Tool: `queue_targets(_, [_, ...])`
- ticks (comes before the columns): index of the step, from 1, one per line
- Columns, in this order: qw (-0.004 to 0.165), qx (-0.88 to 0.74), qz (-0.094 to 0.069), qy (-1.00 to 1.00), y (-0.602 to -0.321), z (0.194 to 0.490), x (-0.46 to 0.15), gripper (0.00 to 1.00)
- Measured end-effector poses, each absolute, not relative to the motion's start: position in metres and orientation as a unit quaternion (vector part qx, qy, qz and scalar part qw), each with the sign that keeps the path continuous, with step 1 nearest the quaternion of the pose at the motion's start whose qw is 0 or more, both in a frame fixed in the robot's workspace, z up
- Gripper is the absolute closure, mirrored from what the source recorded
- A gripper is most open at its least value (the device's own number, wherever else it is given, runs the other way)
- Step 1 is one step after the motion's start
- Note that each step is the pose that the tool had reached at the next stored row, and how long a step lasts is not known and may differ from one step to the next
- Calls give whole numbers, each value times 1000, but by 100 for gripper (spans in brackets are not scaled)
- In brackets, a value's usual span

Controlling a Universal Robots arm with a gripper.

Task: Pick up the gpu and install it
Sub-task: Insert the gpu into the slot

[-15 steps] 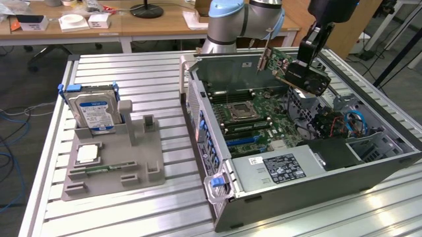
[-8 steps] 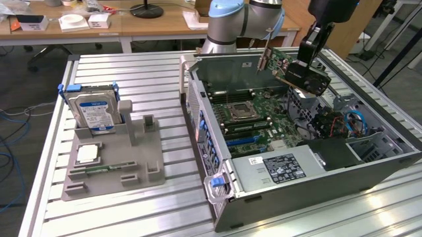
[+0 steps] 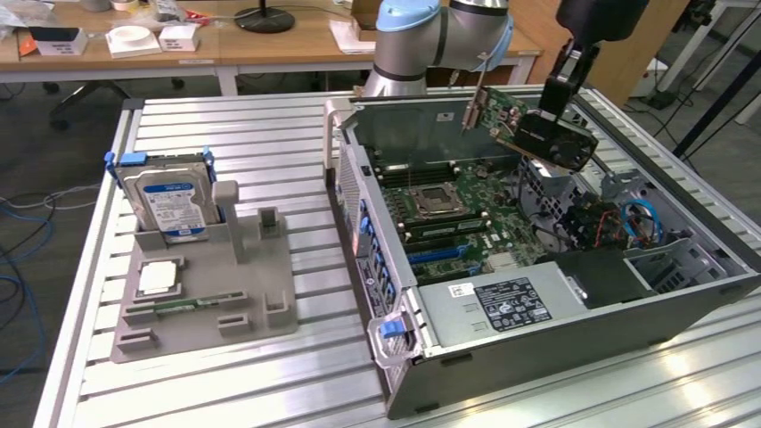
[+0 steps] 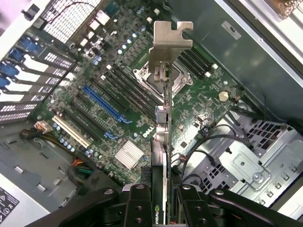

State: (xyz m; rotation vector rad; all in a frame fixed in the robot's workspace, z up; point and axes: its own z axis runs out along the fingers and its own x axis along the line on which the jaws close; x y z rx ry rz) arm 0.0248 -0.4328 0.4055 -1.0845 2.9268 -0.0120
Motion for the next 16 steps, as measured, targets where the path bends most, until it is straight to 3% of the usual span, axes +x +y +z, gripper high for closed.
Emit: queue_targets(16, [10,-376,-4,926,-433,405,25,74])
